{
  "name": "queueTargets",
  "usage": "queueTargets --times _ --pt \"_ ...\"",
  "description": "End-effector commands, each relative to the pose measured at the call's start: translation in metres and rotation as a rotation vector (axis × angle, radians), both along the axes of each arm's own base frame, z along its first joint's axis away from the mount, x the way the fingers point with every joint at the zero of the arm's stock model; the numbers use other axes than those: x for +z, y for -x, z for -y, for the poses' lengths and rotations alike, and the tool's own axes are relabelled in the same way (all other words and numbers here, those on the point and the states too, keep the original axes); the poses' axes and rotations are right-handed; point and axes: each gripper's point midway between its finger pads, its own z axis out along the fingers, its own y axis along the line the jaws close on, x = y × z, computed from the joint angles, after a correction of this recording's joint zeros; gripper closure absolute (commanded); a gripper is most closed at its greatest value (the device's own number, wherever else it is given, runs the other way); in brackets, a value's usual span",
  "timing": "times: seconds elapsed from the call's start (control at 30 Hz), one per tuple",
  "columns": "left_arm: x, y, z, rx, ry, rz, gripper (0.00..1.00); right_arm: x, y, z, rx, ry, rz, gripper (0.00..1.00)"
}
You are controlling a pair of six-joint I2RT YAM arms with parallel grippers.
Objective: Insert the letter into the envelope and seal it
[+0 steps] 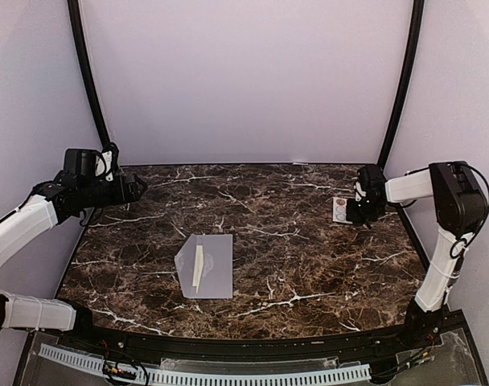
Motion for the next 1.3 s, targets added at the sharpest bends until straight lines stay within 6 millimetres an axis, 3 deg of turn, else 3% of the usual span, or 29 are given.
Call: queueTargets --times 0.0,0.33,0.47,0.5,0.6,0.67,0.83,1.0,1.27 --pt "-0.001 0.001 0.002 -0.015 0.011 0.008 0.07 -0.028 0.042 -0.048 0.192 -0.072 -0.146 1.00" --pt "-0.002 0.005 0.018 -0.098 0.071 0.017 0.08 -0.027 0.111 -0.147 0.501 -0.081 -0.223 1.00" --pt "-0.001 0.006 0.021 -0.112 0.081 0.024 0.08 0.005 0.117 -0.163 0.476 -0.156 -0.151 1.00" --pt "-0.001 0.005 0.021 -0.113 0.080 0.025 0.08 0.016 0.114 -0.161 0.460 -0.153 -0.119 1.00" --pt "-0.001 0.006 0.021 -0.115 0.082 0.025 0.08 0.048 0.097 -0.147 0.397 -0.119 -0.043 0.76" --pt "-0.002 0.006 0.022 -0.116 0.082 0.024 0.08 0.057 0.085 -0.134 0.359 -0.103 -0.024 0.68" --pt "-0.003 0.006 0.021 -0.115 0.079 0.021 0.08 0.052 0.058 -0.085 0.250 -0.011 -0.020 0.46" --pt "-0.004 0.006 0.022 -0.117 0.079 0.019 0.08 0.044 0.035 -0.045 0.193 0.081 -0.020 0.32" --pt "-0.007 0.005 0.023 -0.120 0.084 0.007 0.08 0.033 0.012 -0.041 0.264 0.139 -0.025 0.19"
